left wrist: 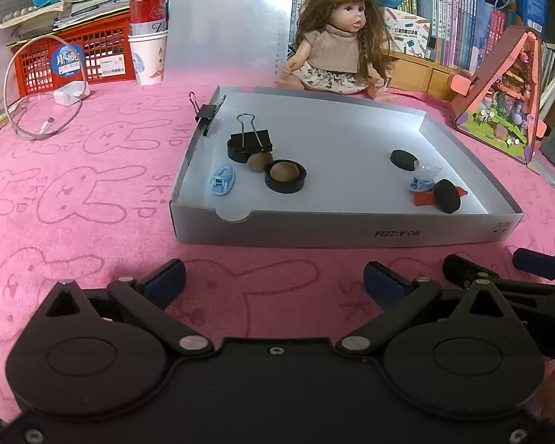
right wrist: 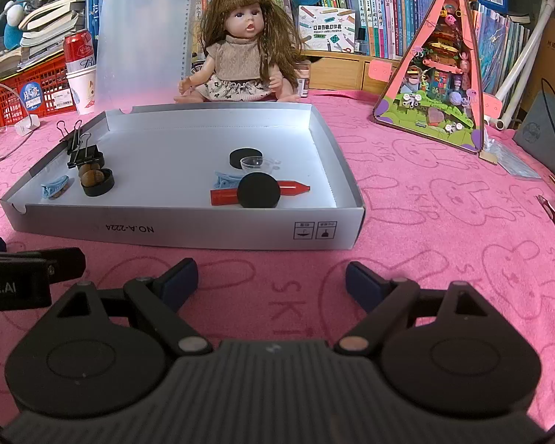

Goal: Organize rigid objects

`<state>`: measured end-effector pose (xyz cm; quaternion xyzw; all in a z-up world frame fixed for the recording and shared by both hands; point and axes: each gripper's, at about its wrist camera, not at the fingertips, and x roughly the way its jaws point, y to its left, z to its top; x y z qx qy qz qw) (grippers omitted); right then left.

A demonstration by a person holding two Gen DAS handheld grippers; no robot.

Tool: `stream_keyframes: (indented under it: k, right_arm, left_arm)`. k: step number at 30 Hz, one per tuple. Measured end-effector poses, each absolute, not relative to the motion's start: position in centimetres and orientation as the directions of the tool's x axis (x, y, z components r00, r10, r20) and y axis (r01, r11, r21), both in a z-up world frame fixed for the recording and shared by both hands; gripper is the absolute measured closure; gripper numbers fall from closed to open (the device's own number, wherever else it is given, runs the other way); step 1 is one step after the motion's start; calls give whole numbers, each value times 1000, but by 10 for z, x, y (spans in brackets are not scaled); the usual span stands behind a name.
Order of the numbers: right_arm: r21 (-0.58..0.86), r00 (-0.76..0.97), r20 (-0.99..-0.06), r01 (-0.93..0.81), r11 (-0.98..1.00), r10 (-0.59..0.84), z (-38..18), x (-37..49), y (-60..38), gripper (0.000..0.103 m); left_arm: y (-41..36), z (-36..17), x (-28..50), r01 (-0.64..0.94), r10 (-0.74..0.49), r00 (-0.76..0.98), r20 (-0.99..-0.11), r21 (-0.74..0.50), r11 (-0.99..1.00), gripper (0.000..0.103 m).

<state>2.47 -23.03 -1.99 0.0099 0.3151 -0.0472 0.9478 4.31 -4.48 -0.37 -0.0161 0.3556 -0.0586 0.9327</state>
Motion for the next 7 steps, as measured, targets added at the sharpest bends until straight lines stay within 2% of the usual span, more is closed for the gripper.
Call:
stream_keyframes:
  k: [7]
  right_arm:
    - [-11,797,-598,96,995,-83,-20,25,-230,10]
  left_arm:
    - [-46,-4,43,100,-113,740,-663,-58,993,1]
